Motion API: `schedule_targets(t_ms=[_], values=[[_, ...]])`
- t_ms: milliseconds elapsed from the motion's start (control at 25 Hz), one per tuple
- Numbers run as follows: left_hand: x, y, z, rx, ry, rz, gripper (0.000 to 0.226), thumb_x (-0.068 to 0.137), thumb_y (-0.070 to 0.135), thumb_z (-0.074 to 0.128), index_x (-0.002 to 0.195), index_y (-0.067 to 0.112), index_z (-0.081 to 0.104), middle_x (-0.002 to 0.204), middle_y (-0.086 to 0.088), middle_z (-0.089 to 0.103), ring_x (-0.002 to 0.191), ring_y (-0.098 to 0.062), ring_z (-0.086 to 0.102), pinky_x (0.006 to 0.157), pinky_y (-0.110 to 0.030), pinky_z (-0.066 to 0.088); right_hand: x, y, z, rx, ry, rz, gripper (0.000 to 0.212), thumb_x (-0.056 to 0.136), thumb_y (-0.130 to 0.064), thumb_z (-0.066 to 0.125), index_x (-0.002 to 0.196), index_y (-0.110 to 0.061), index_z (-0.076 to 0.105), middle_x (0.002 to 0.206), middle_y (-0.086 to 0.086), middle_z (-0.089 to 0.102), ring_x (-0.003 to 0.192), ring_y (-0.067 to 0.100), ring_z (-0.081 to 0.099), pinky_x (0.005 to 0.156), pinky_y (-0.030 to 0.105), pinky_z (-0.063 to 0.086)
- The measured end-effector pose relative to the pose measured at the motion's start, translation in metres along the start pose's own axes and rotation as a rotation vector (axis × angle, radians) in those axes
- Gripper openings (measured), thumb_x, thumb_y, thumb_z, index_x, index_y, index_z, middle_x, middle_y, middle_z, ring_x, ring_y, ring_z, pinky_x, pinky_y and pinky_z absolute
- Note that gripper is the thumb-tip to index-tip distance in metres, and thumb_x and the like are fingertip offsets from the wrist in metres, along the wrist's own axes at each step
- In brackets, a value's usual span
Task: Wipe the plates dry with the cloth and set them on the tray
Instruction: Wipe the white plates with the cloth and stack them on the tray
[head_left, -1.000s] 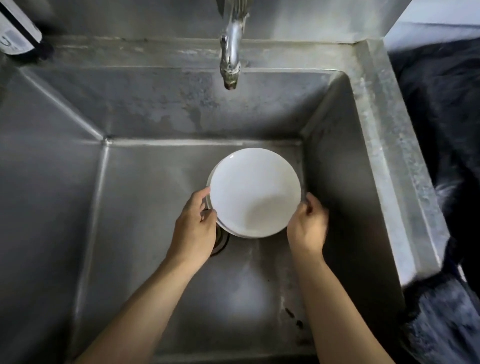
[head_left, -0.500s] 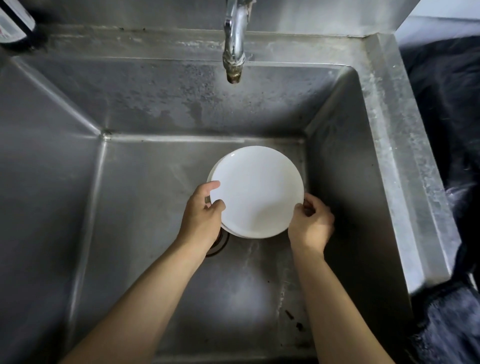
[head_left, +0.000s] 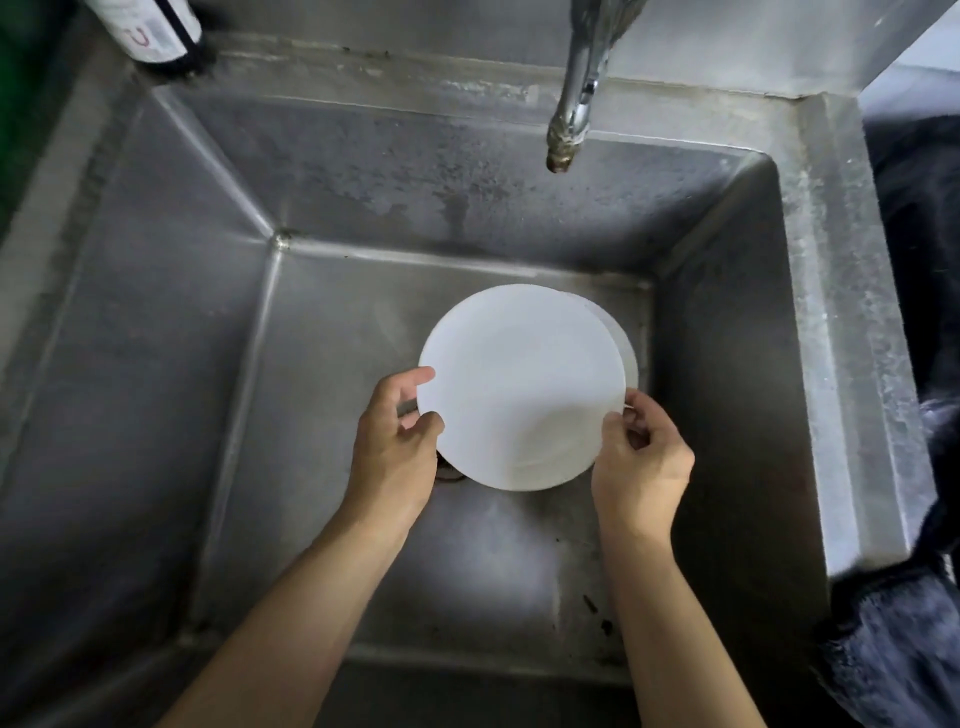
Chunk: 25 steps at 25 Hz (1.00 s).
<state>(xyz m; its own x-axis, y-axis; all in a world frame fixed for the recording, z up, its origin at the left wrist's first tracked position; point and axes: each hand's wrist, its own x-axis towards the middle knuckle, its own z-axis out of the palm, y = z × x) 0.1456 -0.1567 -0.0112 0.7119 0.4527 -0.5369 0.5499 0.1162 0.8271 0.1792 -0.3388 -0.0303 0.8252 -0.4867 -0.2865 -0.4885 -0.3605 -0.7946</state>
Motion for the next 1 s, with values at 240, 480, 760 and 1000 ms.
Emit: schedule_targets(t_ms=[240, 480, 760, 1000], values=[[-0.032, -0.001, -0.056, -0.025, 0.161, 0.009, 0.051, 0.088, -0.006, 0.054, 0.117, 0.035, 0.062, 0.111, 0.021, 0.059, 0.090, 0.021, 0.061, 0.078, -0.023, 0.054, -0.055, -0.049, 0.004, -0.069, -0.160, -0.078, 0.023, 0.100, -0.013, 0.053, 0.118, -0.021, 0.063, 0.088, -0.023, 0.057, 0.086, 0.012, 0.062, 0.078, 0.032, 0.050], [-0.047, -0.011, -0.093, -0.039, 0.265, -0.127, 0.048, 0.077, -0.009, 0.059, 0.116, 0.020, 0.062, 0.111, -0.002, 0.072, 0.098, -0.016, 0.070, 0.073, -0.030, 0.052, -0.079, -0.097, 0.009, -0.328, -0.353, -0.129, 0.014, 0.091, -0.012, 0.053, 0.078, -0.011, 0.050, 0.068, -0.003, 0.053, 0.056, 0.015, 0.048, 0.041, 0.019, 0.033], [-0.059, -0.008, -0.110, -0.132, 0.320, -0.248, 0.047, 0.085, -0.009, 0.055, 0.127, 0.012, 0.059, 0.122, -0.012, 0.067, 0.108, -0.024, 0.066, 0.096, -0.044, 0.056, -0.094, -0.112, 0.002, -0.392, -0.437, -0.011, 0.022, 0.088, -0.011, 0.058, 0.086, 0.009, 0.066, 0.076, 0.024, 0.071, 0.053, 0.027, 0.052, 0.041, 0.019, 0.037], [-0.075, 0.029, -0.098, -0.621, 0.364, -0.473, 0.020, 0.103, 0.034, 0.051, 0.105, 0.019, 0.065, 0.098, -0.006, 0.072, 0.088, -0.023, 0.069, 0.064, -0.036, 0.060, -0.127, -0.098, -0.021, -0.089, -0.440, 0.143, 0.010, 0.089, -0.002, 0.060, 0.091, -0.012, 0.064, 0.076, 0.001, 0.072, 0.077, 0.027, 0.075, 0.064, 0.038, 0.065]])
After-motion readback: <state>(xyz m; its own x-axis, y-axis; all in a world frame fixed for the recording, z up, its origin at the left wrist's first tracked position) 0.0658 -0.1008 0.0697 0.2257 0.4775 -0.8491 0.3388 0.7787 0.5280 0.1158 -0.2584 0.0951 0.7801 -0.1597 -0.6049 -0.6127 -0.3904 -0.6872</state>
